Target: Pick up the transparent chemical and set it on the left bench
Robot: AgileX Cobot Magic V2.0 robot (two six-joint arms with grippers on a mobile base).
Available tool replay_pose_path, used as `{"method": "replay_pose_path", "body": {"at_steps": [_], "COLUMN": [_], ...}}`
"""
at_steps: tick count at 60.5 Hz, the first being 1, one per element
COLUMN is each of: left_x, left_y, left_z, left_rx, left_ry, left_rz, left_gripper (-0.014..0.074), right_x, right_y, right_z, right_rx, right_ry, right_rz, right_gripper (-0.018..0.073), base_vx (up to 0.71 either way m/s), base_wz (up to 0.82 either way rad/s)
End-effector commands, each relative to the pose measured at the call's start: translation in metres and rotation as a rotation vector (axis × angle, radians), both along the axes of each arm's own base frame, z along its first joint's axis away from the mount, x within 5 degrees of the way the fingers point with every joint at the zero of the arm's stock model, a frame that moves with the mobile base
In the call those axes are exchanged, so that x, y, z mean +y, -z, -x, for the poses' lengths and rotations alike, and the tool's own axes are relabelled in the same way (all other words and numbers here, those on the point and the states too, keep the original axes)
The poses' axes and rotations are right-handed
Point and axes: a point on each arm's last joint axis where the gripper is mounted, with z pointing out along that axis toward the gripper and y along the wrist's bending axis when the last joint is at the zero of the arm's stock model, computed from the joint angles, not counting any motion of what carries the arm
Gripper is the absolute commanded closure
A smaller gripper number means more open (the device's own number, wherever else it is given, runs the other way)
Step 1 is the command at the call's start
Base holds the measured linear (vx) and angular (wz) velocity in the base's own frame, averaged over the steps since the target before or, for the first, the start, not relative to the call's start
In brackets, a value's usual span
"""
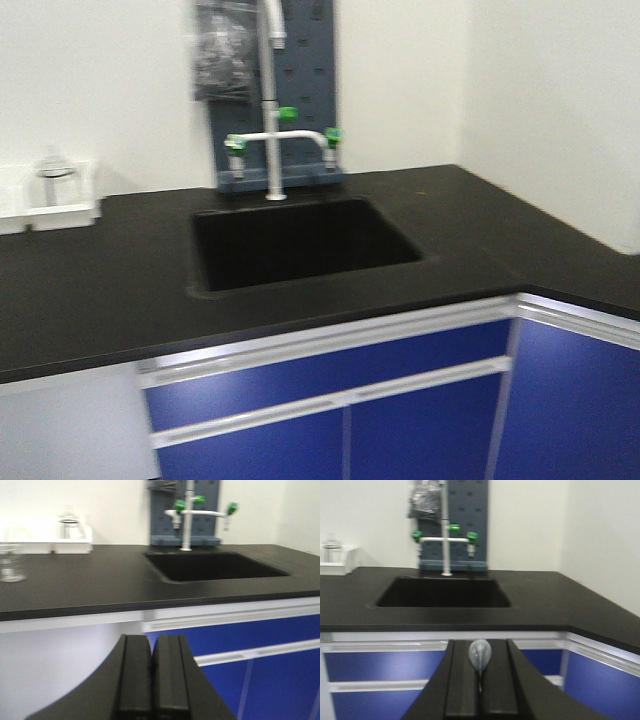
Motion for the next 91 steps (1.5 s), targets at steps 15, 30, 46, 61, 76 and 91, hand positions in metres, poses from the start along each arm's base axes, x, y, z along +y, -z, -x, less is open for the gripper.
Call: {"method": "replay_pose_path", "body": {"at_steps": [15,30,46,61,76,91], "left_x": [0.0002,0.0002,0.0002,0.0002,0.0002,0.0002], "left_y": [-0.0027,-0.0027,-0.0027,-0.0027,-0.0027,-0.0027], "left_z": [0.0015,0.0015,0.0015,0.0015,0.0015,0.0015], "left_rx": [-0.081,-0.081,-0.081,-0.081,-0.081,-0.081], "left_ry": [0.001,0.001,0.001,0.001,0.001,0.001], "left_rz": [0.014,0.014,0.014,0.014,0.014,0.014], "left_gripper": [0.06,0.06,0.06,0.06,0.06,0.06], "right_x": [0.0017,0.0017,0.0016,0.0016,0.0016,0.0016], "right_y": [-0.0098,-0.0098,-0.0097,-0.0097,-0.0097,-0.0097], "right_z": [0.0,0.0,0.0,0.0,0.0,0.0], "right_rx": [-0.032,-0.032,-0.032,-0.032,-0.032,-0.032], "right_ry": [-0.019,-0.019,-0.018,-0.018,-0.018,-0.018], "right_rz": [-0.001,-0.001,-0.001,-0.001,-0.001,-0.001], "right_gripper": [0.0567,0.0567,0.0567,0.0567,0.0567,0.0567], "base_vx": [0.2,0.25,0.28,0.31,0.37,0.34], "base_wz": [0.8,0.81,0.56,0.27,0.02,-0.1]}}
